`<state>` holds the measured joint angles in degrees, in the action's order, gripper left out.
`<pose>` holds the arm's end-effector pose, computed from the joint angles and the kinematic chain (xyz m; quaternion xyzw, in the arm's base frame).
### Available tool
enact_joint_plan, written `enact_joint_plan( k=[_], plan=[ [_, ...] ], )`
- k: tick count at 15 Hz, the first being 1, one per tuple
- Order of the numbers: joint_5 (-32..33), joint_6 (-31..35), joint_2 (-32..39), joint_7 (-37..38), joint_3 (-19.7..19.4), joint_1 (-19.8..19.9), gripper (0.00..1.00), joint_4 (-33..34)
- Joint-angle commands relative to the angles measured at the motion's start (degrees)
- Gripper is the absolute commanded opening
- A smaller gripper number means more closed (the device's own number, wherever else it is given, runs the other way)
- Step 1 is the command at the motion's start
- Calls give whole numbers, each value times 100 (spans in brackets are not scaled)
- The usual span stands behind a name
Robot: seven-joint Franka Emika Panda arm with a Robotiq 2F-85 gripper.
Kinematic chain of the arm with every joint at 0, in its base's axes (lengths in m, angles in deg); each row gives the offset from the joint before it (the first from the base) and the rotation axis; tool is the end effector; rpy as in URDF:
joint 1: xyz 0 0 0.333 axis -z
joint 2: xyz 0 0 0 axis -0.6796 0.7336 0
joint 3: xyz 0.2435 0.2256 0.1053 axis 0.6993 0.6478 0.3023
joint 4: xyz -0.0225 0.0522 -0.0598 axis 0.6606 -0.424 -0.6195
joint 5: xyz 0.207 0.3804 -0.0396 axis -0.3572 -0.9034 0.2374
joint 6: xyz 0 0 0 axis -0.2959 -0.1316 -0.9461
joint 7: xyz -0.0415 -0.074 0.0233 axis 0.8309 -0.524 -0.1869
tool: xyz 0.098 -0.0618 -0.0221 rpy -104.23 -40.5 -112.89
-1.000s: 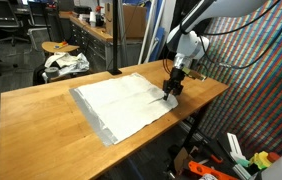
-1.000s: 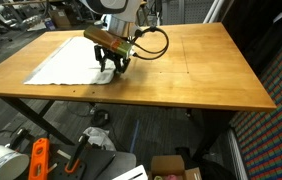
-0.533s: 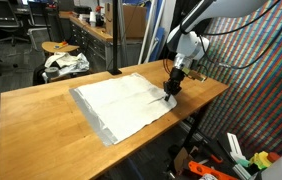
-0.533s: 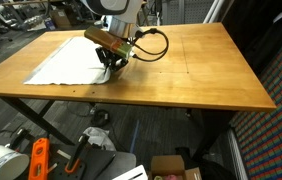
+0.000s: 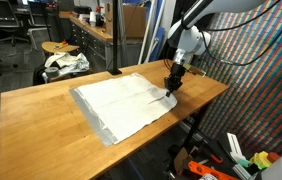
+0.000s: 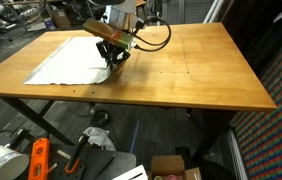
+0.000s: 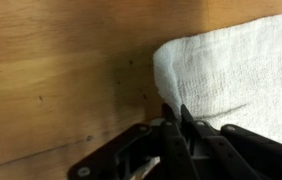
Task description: Fold the towel in half
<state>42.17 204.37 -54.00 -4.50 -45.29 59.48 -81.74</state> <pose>0.5403 -0.1916 0.2238 -0.9786 0.0463 0.0849 0.1814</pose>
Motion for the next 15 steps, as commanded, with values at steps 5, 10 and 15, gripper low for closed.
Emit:
enact_joint_plan(
  k=[5,10,15],
  plan=[
    [982,-176,-727,345,-58,-303,37,-335],
    [742,-138,-448,66,22,-312,69,-306],
    [680,230,-207,149,28,-289,100,-300]
  ],
)
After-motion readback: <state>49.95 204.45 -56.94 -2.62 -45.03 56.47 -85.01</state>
